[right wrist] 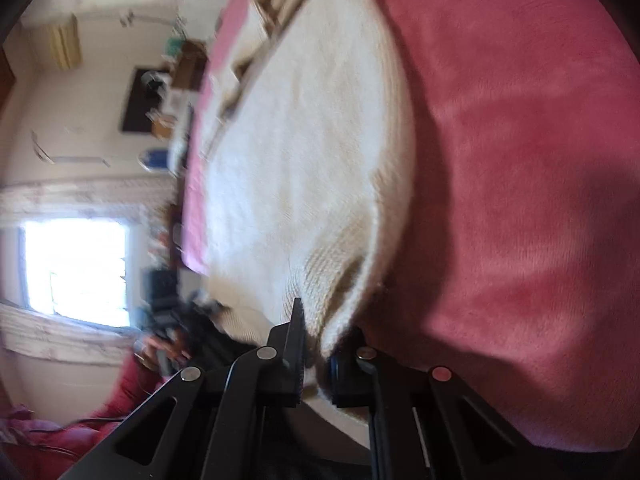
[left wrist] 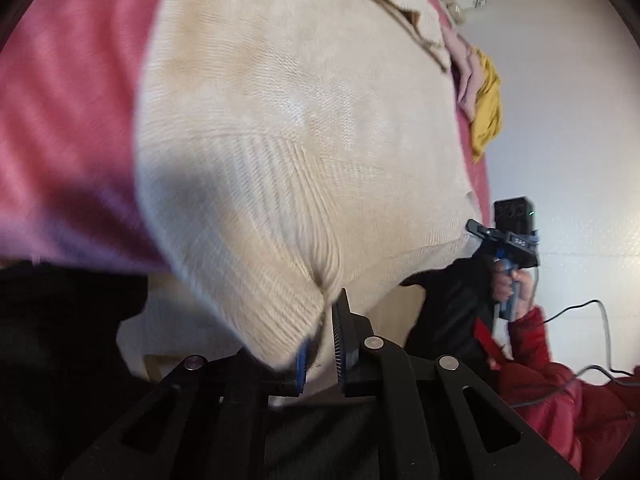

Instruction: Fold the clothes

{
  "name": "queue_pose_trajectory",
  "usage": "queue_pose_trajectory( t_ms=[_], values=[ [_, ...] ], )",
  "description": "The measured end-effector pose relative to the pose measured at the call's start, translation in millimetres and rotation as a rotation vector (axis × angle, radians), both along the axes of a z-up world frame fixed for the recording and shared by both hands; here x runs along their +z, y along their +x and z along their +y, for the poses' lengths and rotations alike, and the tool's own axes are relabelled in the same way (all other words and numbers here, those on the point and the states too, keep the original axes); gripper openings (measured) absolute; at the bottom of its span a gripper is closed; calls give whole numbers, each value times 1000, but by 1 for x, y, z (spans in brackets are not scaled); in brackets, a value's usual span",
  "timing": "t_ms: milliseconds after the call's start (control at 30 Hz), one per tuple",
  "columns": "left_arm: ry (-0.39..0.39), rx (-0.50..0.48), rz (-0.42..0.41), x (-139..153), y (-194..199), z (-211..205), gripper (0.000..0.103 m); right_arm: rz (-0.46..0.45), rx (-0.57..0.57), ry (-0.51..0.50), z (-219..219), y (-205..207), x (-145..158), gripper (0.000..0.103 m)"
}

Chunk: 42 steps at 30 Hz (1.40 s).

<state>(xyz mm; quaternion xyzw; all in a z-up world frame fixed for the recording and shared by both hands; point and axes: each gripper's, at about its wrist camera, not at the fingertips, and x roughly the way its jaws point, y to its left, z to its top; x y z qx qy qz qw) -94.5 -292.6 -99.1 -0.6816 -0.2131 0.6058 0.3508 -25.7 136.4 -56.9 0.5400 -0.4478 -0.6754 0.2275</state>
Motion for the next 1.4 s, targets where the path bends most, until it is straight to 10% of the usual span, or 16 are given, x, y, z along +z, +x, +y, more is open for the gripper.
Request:
queue_pose_trajectory(
  t_ms=[367, 600, 833, 1133, 1400],
  values=[
    [363, 300, 44, 20, -24, -28, 11, -30, -16, -128, 8, -26, 10, 7],
    [527, 452, 160, 66, -122, -40, 11, 67, -74, -177, 39, -133, 69, 7],
    [280, 186, 201, 59, -137, -19, 12, 32, -55, -117, 38, -200, 71, 7],
    [25, -77, 252, 54, -141, 0, 66, -13, -123, -206, 55, -110, 44, 7],
    [-107, -136, 370, 50, -132, -5, 71, -78, -213, -271, 59, -31, 11, 7]
  ],
)
